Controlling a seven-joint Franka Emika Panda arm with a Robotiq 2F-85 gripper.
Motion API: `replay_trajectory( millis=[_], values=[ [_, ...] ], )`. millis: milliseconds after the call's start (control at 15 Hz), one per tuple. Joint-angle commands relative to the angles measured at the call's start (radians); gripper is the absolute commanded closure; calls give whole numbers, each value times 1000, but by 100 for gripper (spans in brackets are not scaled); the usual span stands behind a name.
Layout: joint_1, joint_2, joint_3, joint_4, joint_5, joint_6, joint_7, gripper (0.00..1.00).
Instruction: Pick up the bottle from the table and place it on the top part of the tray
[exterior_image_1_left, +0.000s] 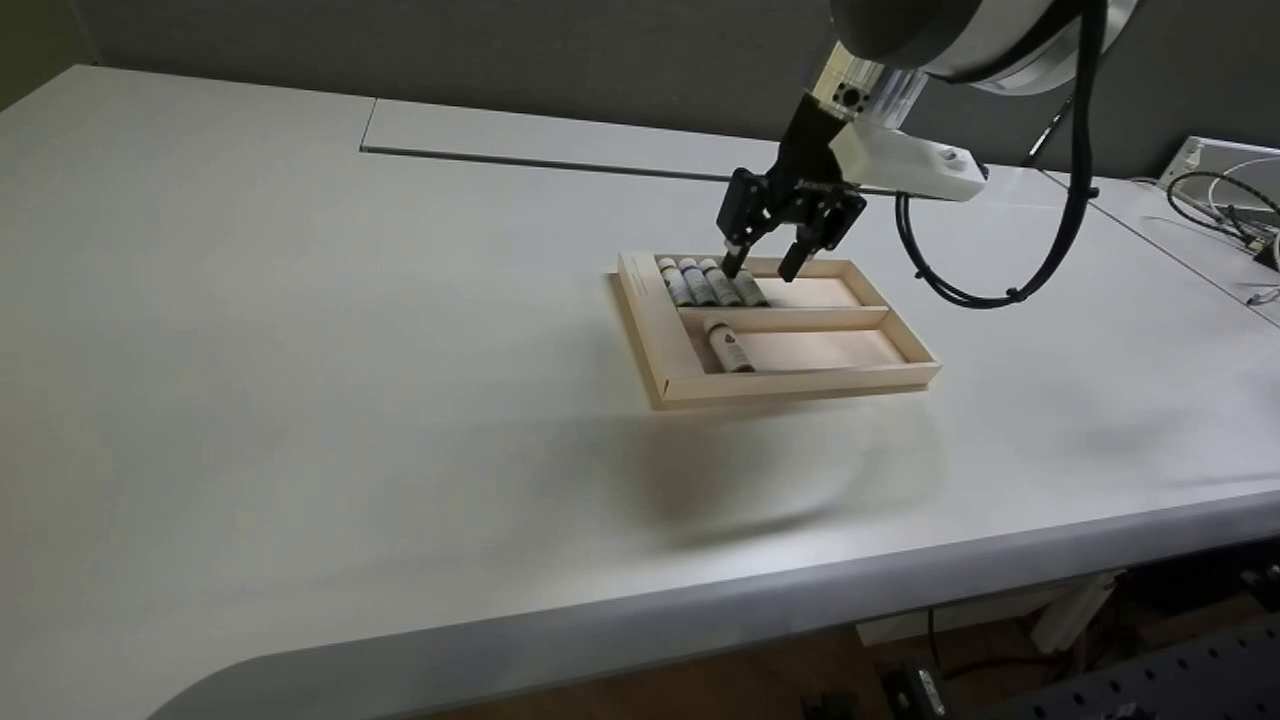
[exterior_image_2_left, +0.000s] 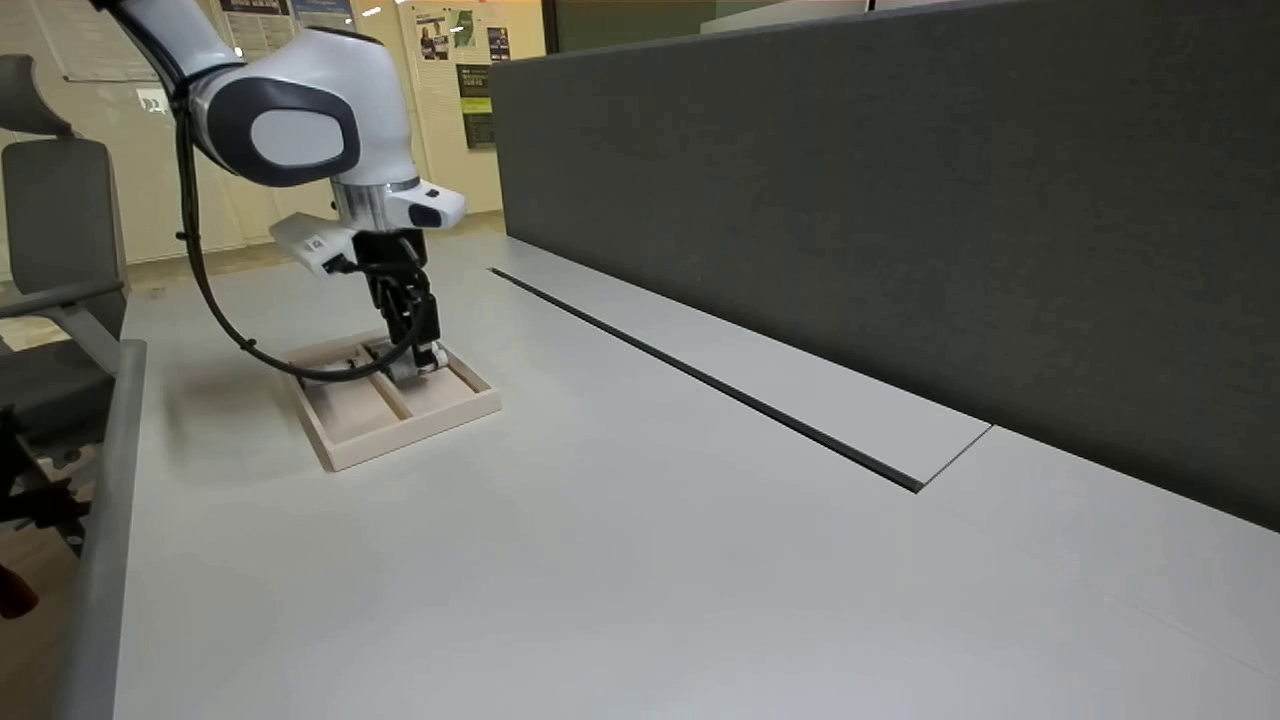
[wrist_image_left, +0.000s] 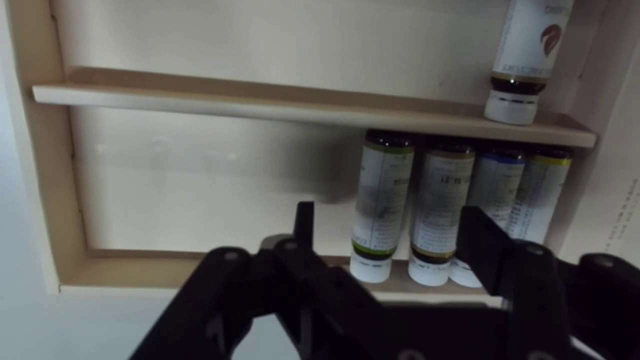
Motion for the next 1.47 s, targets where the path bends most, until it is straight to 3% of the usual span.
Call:
replay_trajectory(
  millis=[0, 133, 400, 600, 1400],
  values=[
    [-4, -71, -4, -59, -13, 25, 12, 47],
    [-14, -75, -6, -65, -8, 33, 9, 53],
    [-26, -57, -25, -53, -12, 38, 15, 83],
    [-31, -31, -36, -34, -15, 40, 16, 99],
    [15, 40, -41, 2, -52, 42, 25, 100]
  ],
)
